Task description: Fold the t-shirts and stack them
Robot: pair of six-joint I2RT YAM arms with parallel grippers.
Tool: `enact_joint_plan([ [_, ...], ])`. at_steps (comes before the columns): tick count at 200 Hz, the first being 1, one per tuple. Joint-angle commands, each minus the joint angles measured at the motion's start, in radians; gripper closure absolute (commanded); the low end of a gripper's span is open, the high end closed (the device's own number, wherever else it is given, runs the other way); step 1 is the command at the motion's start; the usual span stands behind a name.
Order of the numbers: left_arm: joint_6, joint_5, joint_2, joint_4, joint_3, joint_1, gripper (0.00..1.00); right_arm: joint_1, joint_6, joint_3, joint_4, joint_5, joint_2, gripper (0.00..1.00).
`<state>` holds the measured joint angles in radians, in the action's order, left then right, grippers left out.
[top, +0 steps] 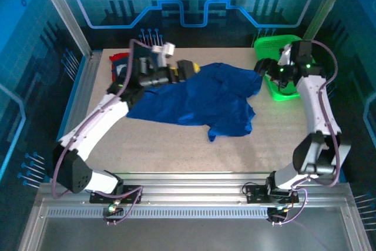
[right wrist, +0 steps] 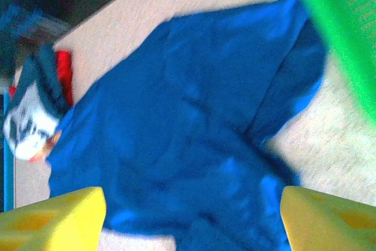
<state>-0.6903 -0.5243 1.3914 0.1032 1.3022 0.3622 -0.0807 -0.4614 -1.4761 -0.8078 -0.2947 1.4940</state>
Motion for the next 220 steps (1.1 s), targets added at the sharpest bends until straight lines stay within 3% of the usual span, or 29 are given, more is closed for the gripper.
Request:
enact_joint_plan([
  [1,0.072,0.139,-0.031,0.311,-0.09,-0.124,0.01,0.093,-0.009,0.16,-0.142,-0.019,-0.053,0.22],
  [31,0.103,0.163,-0.034,0.325,-0.243,-0.311,0.03,0.225,-0.088,0.385,-0.083,-0.013,-0.089,0.24],
  [63,0.142,0.181,0.037,0.273,-0.314,-0.362,0.07,0.25,-0.111,0.459,0.036,0.038,0.013,0.27],
  [122,0.103,0.26,0.15,0.19,-0.38,-0.426,0.13,0.353,-0.086,0.222,0.039,0.15,0.277,0.29],
  [147,0.087,0.309,0.188,0.246,-0.363,-0.438,0.17,0.41,-0.071,0.114,-0.016,0.199,0.369,0.29],
  [220,0.133,0.406,0.273,0.33,-0.315,-0.485,0.24,0.423,-0.067,0.121,-0.032,0.221,0.337,0.31],
])
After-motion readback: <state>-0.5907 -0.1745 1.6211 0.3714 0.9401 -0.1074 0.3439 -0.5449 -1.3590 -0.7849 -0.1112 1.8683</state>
